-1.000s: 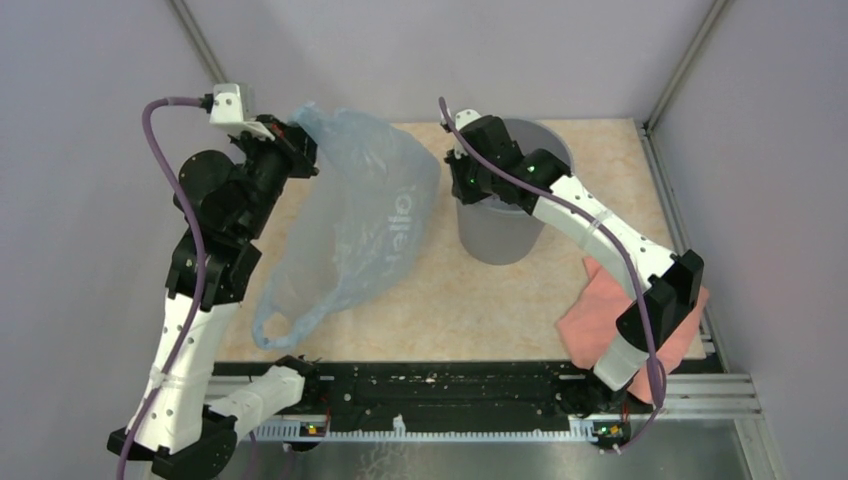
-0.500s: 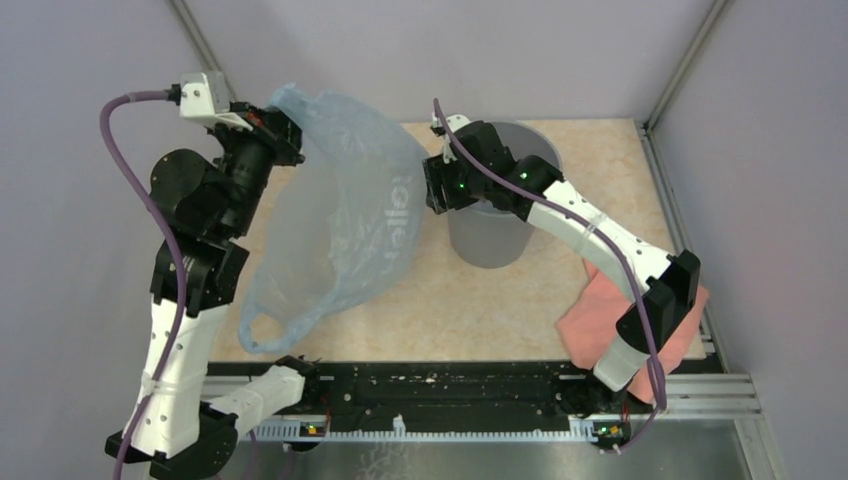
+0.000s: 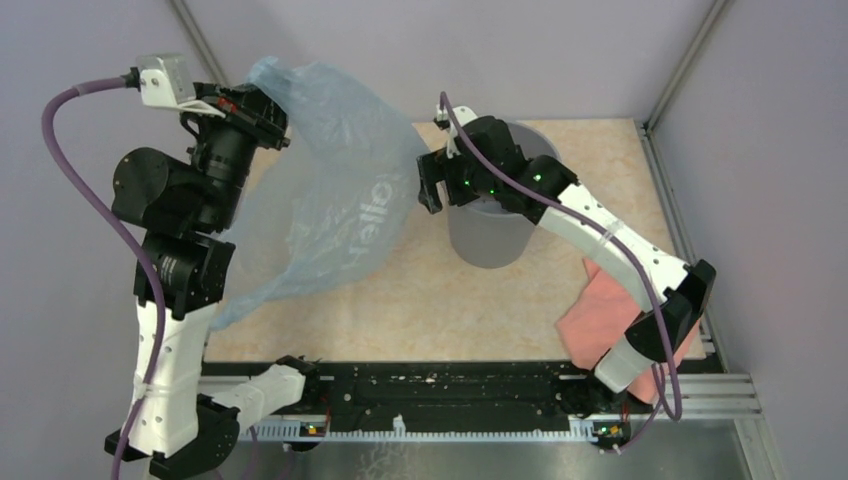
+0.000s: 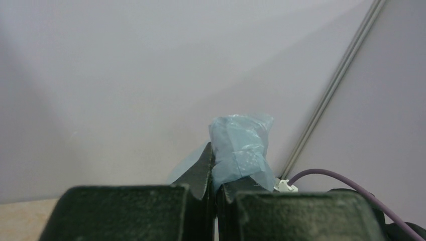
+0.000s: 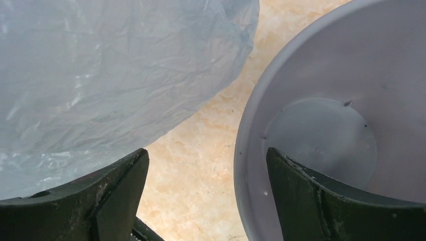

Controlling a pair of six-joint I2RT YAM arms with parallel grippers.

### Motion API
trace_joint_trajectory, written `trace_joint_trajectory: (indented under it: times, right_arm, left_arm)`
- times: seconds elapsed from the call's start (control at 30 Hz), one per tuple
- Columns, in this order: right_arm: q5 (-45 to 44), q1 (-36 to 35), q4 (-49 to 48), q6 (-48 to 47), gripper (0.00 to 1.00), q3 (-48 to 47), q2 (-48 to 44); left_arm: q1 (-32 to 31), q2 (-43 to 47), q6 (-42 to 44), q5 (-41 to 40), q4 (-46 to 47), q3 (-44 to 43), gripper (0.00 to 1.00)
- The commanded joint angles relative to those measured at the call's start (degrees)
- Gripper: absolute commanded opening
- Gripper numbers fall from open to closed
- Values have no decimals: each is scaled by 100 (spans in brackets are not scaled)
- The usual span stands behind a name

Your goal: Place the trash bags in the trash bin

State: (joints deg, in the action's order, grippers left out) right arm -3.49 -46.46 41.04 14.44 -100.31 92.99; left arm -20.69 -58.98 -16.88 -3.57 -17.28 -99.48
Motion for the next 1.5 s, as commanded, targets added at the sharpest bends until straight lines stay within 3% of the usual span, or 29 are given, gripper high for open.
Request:
trace_joint_trajectory:
  times: [0.0, 0.3, 0.5, 0.67, 0.83, 1.1, 1.3, 1.4, 1.47]
  right_arm:
    - [-91, -55, -373, -214, 87, -427, -710]
    - [297, -58, -1238, -1307, 98, -379, -1787]
    - [666, -57, -1721, -1863, 99, -694, -2065]
    - [13, -54, -1614, -1986, 99, -864, -2079]
    - [-800, -53, -1563, -1753, 99, -46, -2566]
    - [-1612, -56, -2101, -1209, 99, 1653, -4157]
    - [-1921, -57, -2074, -1166, 99, 1694, -4332]
    - [-2352, -48, -2127, -614, 99, 1892, -4303]
    - [-2196, -48, -2187, -183, 99, 2044, -4290]
  left_arm:
    - [-12, -76, -166, 597, 621, -406, 0]
    - [-14, -615, -688, 2023, 716, -1145, 0]
    - [-12, -1102, -1225, 3031, 1008, -1520, 0]
    - [-8, -1509, -1839, 3612, 1676, -1871, 0]
    - [-9, -1912, -2306, 3782, 2363, -2432, 0]
    - [-11, -2231, -2702, 3825, 2918, -2847, 0]
    - [-14, -2471, -3058, 3919, 3313, -2893, 0]
    - [-13, -2562, -3109, 3897, 3375, -2893, 0]
    - [-16, -2617, -3117, 3870, 3395, -2901, 0]
